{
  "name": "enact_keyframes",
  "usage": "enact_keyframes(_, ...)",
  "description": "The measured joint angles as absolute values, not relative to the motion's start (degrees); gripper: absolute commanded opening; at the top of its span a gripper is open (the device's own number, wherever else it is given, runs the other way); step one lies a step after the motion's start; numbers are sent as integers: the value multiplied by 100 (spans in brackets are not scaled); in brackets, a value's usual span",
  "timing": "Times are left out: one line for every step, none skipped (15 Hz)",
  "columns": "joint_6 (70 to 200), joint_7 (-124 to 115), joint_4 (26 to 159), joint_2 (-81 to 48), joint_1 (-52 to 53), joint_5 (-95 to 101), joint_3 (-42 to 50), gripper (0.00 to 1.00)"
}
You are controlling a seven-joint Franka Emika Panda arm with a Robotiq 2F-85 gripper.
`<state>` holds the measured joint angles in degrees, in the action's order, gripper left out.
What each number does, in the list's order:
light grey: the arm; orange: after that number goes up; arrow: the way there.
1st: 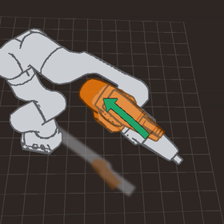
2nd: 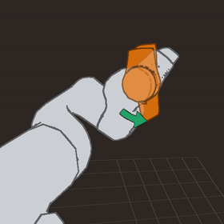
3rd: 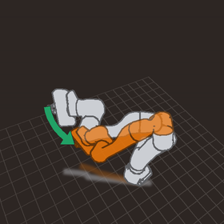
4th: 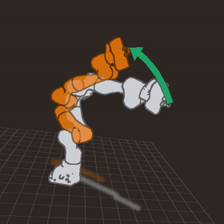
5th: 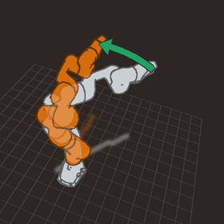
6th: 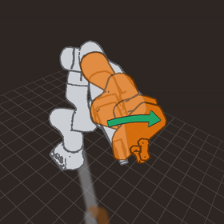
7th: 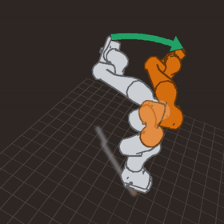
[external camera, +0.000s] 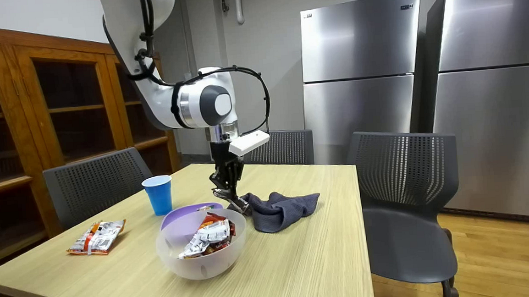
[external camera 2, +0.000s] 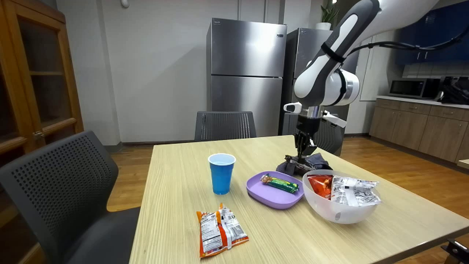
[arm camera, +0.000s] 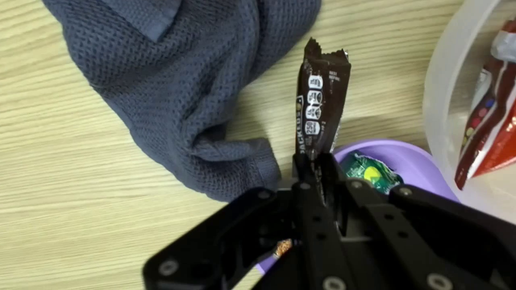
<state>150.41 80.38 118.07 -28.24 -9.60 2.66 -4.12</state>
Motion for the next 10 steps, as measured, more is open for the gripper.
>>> enact_keyframes(14906, 7904, 11808, -2760, -899, 266, -413, 3)
enact_keyframes(14770, 7771, 11807, -2702, -835, 265, -413, 3)
enact_keyframes(14636, 7624, 11807, -2653, -764, 265, -414, 3)
enact_keyframes(14507, 7476, 11805, -2609, -698, 261, -419, 3)
enact_keyframes(14378, 7312, 11799, -2572, -624, 260, -423, 3)
enact_keyframes(14248, 7142, 11781, -2554, -549, 260, -424, 3)
enact_keyframes(14110, 6959, 11748, -2554, -478, 260, -424, 3)
enact_keyframes(13973, 6768, 11712, -2554, -413, 260, -424, 3)
enact_keyframes(13821, 6562, 11665, -2554, -349, 261, -424, 3)
enact_keyframes(13649, 6365, 11617, -2554, -294, 261, -424, 3)
